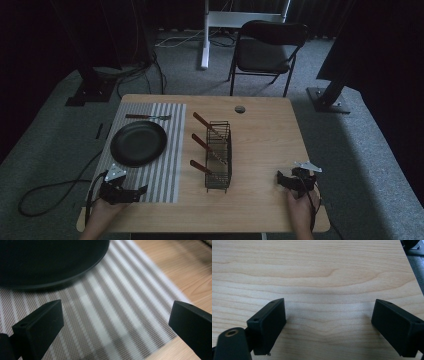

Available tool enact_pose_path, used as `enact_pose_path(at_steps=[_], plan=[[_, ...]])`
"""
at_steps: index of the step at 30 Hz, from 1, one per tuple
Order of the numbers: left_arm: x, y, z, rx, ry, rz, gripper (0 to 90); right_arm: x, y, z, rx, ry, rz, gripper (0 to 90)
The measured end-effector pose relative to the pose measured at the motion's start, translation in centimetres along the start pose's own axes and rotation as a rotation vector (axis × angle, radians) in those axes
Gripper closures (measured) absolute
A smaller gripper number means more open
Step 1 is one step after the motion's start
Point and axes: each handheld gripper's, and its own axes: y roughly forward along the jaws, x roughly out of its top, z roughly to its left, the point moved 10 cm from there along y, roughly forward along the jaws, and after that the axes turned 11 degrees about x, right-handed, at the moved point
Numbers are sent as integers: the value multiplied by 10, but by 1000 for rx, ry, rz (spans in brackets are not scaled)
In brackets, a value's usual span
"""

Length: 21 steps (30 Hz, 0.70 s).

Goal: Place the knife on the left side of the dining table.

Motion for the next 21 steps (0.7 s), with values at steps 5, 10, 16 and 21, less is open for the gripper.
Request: enact_pose_path(at_steps=[5,10,16,21], plan=[[20,-2,-13,-40,21,-27,6,0,0,0,0,-1,-1,116],[38,-3,-27,-79,53,-50,6,0,0,0,0,-1,-1,116],[55,-5,-38,-104,93,-70,7,0,0,0,-1,-1,-1,116],[70,-6,-44,-123,98,-94,7,0,0,0,-1,-1,-2,117]])
